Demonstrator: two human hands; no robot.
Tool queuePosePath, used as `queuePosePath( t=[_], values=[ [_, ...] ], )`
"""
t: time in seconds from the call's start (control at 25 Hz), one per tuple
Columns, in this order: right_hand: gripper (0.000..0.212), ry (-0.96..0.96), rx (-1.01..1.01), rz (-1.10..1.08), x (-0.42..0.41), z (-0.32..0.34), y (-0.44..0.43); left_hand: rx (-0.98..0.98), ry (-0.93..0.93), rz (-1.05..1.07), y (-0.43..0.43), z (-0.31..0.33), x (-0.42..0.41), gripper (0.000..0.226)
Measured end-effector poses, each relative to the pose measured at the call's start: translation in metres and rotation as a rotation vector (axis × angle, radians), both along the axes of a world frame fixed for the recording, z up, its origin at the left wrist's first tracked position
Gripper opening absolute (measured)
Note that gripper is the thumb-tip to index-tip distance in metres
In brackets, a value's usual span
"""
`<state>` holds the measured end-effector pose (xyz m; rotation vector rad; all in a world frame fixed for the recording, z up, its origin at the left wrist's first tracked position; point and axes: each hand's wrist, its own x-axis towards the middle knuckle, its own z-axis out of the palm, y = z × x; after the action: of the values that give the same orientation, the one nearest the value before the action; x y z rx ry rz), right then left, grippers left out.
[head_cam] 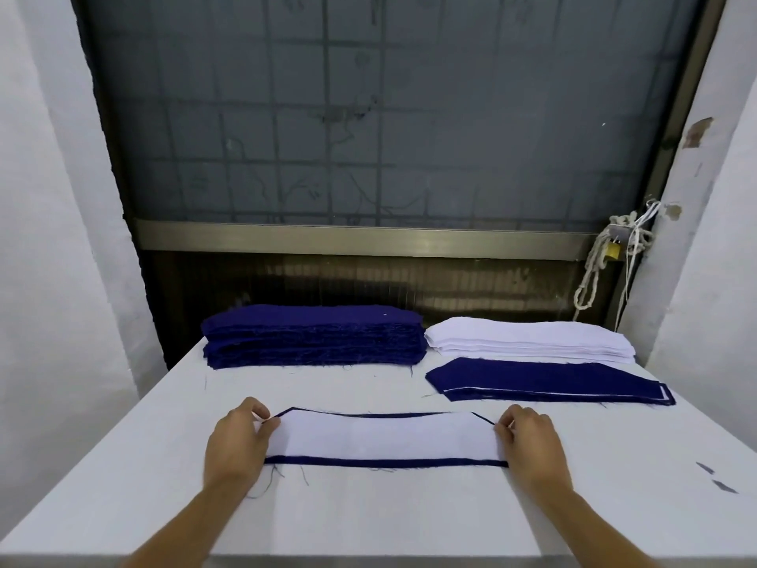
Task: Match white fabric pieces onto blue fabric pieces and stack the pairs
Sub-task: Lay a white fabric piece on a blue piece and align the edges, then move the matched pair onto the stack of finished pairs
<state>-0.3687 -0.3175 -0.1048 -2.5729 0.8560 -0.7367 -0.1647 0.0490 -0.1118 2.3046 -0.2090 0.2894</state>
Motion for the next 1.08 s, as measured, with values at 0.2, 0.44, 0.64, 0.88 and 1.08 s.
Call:
queuePosePath(
  t=[0.2, 0.44, 0.64, 0.88, 1.08],
  values=[
    [0.028, 0.133, -0.087, -0.048, 0.004, -0.001, -0.001, -0.039, -0.024, 0.017, 0.001, -0.001, -0.001, 0.011],
    [0.037, 0.263, -0.182, -0.111, 0.01, 0.004, -0.009, 0.077, 0.011, -0.01, -0.001, 0.008, 0.001, 0.015],
    [0.022, 0.189, -0.271, -0.079, 0.04, 0.025, -0.009, 0.128, -0.035, -0.086, 0.0, 0.046, 0.04, 0.01],
    [0.022, 0.056, -0.274, 0.059, 0.127, 0.067, 0.007, 0.108, -0.175, -0.118, -0.009, 0.104, 0.113, 0.004],
    [0.015, 0.029, -0.22, 0.16, 0.2, 0.085, 0.013, 0.212, -0.129, -0.193, -0.016, 0.125, 0.172, 0.013]
  ],
)
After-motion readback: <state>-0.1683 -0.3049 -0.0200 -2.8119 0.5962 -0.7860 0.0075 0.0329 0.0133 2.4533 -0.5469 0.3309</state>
